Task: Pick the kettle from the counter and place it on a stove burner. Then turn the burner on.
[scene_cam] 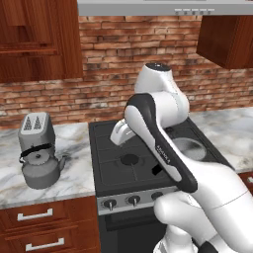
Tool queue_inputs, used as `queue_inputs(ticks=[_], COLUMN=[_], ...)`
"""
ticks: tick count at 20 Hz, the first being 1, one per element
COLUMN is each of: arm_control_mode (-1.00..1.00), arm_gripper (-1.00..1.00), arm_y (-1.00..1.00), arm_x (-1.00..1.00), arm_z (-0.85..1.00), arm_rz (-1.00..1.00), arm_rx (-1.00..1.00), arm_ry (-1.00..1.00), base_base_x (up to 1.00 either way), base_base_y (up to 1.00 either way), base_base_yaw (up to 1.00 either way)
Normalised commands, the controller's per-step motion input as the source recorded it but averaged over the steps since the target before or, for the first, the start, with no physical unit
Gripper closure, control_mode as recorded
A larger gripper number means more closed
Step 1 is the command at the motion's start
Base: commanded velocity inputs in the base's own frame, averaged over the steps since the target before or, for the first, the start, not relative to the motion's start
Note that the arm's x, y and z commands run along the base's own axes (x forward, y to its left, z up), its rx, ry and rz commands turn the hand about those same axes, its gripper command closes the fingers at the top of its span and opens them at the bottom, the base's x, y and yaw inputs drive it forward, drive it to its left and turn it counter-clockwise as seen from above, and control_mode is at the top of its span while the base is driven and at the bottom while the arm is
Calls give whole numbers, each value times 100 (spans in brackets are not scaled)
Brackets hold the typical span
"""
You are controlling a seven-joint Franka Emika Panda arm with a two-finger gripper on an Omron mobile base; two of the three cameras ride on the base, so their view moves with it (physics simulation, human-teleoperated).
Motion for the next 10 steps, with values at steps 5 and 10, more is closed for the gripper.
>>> queue_inputs(ticks=[5, 10], arm_control_mode=[-100, -100], arm_gripper=[-100, -100], arm_y=[47, 38], arm_x=[-4, -3], arm_z=[0, 0], arm_rz=[17, 19], arm_rx=[0, 0], arm_ry=[0, 0], base_base_x=[0, 0], base_base_y=[0, 0], base_base_yaw=[0, 0])
